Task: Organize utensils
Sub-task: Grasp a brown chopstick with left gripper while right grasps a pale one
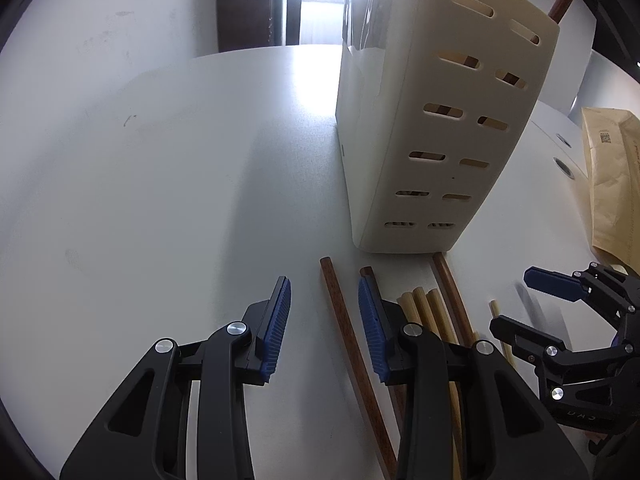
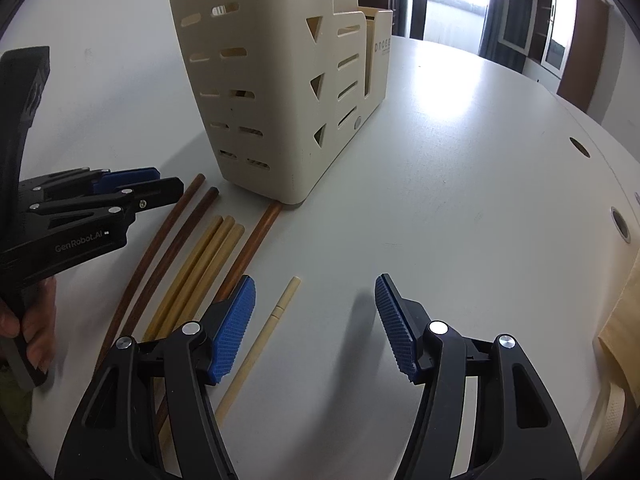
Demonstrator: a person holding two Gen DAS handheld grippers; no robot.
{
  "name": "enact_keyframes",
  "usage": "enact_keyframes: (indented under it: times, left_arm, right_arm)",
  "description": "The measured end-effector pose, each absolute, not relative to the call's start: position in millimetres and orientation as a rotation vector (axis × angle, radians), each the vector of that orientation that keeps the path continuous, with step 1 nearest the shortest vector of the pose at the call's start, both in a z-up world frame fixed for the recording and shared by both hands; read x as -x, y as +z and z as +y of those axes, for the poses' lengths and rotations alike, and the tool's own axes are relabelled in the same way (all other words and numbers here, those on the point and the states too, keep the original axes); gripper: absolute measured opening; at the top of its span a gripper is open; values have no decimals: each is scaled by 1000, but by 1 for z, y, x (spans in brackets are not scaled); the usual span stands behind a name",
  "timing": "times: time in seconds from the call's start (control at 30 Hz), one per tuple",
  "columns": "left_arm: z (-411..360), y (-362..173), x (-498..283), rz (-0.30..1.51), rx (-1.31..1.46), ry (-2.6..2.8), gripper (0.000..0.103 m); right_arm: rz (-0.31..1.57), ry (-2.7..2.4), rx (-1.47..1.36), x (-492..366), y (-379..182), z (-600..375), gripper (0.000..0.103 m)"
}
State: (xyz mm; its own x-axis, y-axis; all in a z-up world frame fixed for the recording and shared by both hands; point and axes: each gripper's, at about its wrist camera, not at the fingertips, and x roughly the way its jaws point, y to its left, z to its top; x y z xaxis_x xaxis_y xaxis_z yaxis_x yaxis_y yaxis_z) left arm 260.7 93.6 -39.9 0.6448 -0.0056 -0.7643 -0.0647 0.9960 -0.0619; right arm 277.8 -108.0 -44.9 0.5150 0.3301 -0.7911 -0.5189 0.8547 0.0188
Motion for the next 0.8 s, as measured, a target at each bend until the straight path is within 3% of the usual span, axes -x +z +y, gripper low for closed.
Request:
enact_keyframes:
  times: [0.07, 0.3, 0.43, 0.5, 0.6, 0.8]
  left_arm:
    - [94, -41, -263, 874, 87, 34, 35]
    - [90, -49, -271, 896, 74, 38, 35]
    - [89, -53, -275, 905, 60, 47, 24]
    - [87, -53, -276, 903, 36, 46, 22]
    - [81, -53, -278, 902, 12, 53, 10]
    - [83, -52, -277, 900, 18, 57, 7]
  right_arm:
    - [891, 506, 239, -277, -46, -107, 52]
    - [884, 510, 265, -273, -48, -102, 47]
    - [883, 513, 265, -270, -47, -102, 38]
    - [884, 513, 260, -268, -46, -102, 30]
    - [888, 522, 252, -266, -45, -103, 16]
    - [902, 546, 232, -275, -43, -110, 6]
